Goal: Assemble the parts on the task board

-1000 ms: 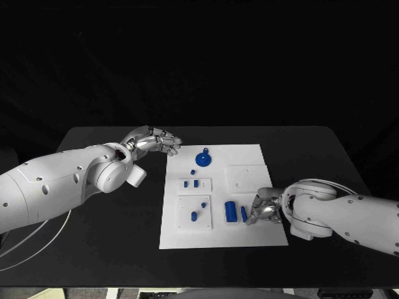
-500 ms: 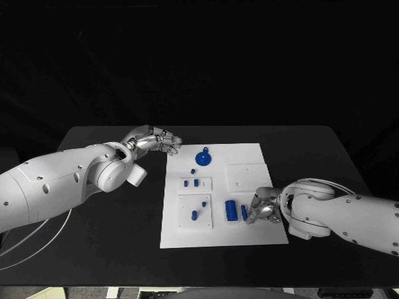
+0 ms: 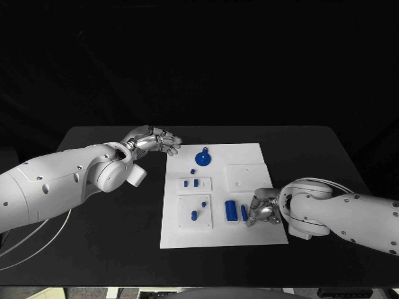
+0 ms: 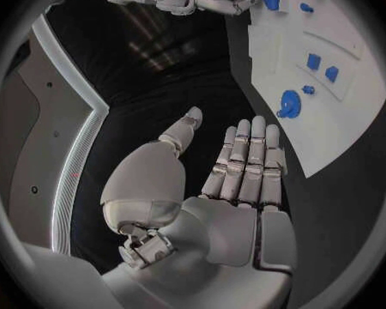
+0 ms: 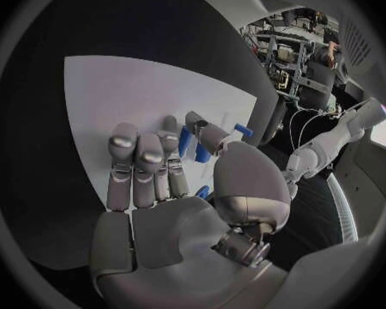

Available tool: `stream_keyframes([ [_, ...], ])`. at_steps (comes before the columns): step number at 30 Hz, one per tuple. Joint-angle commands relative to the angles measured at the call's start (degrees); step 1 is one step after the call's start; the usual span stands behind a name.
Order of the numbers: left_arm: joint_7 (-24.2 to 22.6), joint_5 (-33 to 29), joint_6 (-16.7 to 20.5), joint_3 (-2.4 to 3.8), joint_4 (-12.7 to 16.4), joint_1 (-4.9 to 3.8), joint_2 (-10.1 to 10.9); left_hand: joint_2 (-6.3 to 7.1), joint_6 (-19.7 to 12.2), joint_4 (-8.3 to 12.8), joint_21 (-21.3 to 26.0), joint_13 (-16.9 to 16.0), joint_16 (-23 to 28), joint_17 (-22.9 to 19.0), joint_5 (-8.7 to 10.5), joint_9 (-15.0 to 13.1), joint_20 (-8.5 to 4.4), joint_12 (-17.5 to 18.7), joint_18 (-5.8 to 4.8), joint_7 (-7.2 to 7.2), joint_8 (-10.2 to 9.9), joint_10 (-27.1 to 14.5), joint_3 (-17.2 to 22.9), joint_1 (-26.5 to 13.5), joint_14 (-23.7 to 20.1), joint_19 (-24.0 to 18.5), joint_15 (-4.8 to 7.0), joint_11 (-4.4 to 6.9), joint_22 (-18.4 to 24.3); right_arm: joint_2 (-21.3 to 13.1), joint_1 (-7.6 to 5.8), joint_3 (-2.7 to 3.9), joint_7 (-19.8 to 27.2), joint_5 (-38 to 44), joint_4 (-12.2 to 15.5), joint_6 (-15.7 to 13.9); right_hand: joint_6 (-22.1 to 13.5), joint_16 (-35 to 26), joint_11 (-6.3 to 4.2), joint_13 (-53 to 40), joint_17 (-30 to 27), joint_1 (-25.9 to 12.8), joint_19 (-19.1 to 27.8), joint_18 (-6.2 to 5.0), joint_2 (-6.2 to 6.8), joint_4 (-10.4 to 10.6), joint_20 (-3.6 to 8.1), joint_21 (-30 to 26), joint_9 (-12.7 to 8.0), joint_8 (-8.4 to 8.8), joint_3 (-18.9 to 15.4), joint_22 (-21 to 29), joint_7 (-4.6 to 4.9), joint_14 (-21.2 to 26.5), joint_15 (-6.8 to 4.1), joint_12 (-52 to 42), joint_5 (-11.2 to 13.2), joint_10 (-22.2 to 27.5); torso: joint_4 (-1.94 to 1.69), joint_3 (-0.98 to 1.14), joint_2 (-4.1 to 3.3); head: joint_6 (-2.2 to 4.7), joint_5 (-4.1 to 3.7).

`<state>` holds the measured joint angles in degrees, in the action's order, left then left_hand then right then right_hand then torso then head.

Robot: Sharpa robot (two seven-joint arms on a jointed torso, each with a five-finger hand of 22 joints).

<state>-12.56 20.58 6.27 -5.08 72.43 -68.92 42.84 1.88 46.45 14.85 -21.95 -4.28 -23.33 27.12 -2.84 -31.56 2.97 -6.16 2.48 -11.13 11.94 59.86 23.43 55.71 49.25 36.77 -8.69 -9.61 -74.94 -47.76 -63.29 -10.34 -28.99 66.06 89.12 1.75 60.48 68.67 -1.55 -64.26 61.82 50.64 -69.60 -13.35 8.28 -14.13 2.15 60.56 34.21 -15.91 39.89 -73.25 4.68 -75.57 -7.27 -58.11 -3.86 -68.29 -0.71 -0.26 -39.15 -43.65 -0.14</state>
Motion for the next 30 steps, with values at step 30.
stream_keyframes([
  [30,-0.42,-0.28,-0.7,0.03,0.1,-0.02,-0.07,-0.47,-0.34,0.11,0.27,0.09,0.28,0.15,-0.13,0.1,0.0,-0.27,0.87,0.09,0.33,0.07,0.25,-0.12,0.32,0.42,-0.04,-0.23,-0.86,-2.08,0.1,-0.05,2.91,-0.6,1.09,-0.87,0.87,-0.31,-0.09,0.27,-0.19,-2.33,-0.58,-1.65,2.2,3.88,-0.23,-0.05,-0.56,0.44,-2.07,0.49,0.01,-0.47,-0.08,-0.3,0.71,-0.43,0.05,0.06,-0.01,0.34,-0.05],
])
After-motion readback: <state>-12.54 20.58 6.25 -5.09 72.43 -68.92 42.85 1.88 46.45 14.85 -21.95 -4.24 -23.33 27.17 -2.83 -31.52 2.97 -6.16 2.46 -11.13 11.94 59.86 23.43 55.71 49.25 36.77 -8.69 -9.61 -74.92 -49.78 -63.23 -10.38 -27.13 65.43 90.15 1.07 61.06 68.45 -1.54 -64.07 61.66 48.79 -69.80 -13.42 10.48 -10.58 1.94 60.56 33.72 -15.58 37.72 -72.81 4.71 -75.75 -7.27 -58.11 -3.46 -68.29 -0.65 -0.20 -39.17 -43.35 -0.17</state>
